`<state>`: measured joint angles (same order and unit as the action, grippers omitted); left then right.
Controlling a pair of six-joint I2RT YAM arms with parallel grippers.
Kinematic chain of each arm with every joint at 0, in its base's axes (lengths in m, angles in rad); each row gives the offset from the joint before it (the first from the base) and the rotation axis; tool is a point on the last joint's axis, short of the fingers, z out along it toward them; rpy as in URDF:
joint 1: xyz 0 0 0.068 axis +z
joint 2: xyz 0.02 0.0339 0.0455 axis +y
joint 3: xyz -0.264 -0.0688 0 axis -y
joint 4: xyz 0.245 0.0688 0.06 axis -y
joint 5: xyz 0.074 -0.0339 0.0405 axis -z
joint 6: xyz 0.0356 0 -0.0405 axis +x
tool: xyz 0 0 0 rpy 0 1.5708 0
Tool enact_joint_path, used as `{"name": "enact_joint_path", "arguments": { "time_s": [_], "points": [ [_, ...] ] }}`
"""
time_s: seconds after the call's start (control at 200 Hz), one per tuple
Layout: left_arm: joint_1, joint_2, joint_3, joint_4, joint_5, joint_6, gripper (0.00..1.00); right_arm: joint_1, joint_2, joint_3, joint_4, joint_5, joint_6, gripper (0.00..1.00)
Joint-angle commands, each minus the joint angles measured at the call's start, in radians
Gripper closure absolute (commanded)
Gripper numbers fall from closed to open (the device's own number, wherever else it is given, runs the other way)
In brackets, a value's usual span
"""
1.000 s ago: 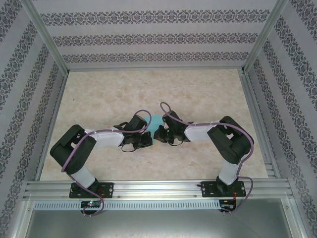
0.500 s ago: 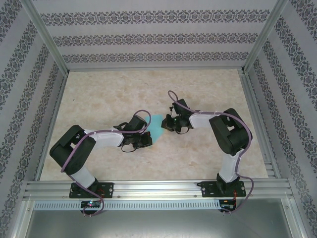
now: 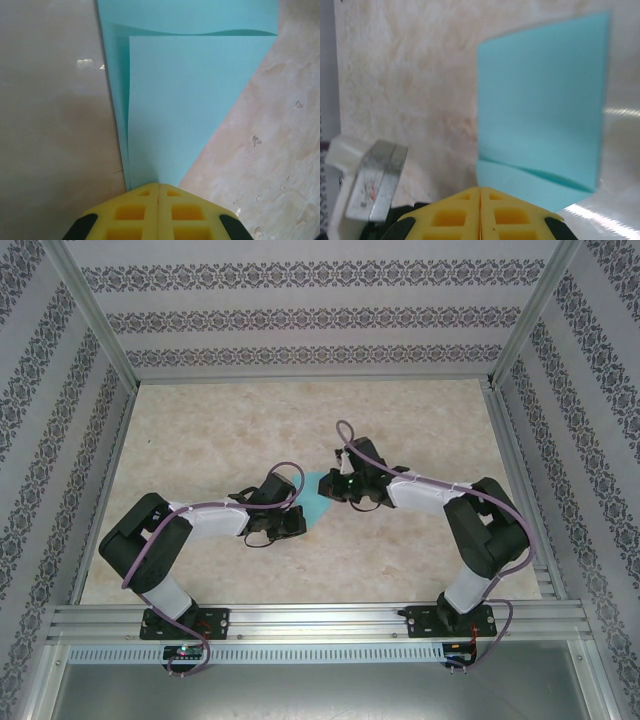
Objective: Fold a paper plane with a square sheet of paper (pick it up from the middle)
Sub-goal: Third fold the triangle at the center of the table.
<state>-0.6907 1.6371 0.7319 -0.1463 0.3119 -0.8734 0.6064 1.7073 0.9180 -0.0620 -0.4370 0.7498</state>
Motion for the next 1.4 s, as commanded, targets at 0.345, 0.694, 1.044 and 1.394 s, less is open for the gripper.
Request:
{"name": "enact_joint_path", "arguments": {
  "time_s": [0.345, 0.694, 1.044, 1.394],
  "points": [
    [-0.011, 0.032, -0.032, -0.174, -0.075, 0.003, 1.0, 0.029, 0.166, -0.015, 0.047, 0.006, 0.027, 1.0],
    [-0.01, 0.027, -0.058, -0.168, -0.062, -0.016, 1.0, -0.154, 0.183, -0.051, 0.027, 0.061, -0.063, 1.0],
    [-0.01, -0.015, -0.004, -0.174, -0.042, 0.051, 1.0, -0.153, -0.046, -0.051, -0.05, 0.089, -0.062, 1.0],
    [-0.01, -0.09, 0.148, -0.18, -0.163, 0.117, 0.9, -0.07, -0.108, -0.12, -0.004, 0.05, 0.048, 0.68]
  ]
}}
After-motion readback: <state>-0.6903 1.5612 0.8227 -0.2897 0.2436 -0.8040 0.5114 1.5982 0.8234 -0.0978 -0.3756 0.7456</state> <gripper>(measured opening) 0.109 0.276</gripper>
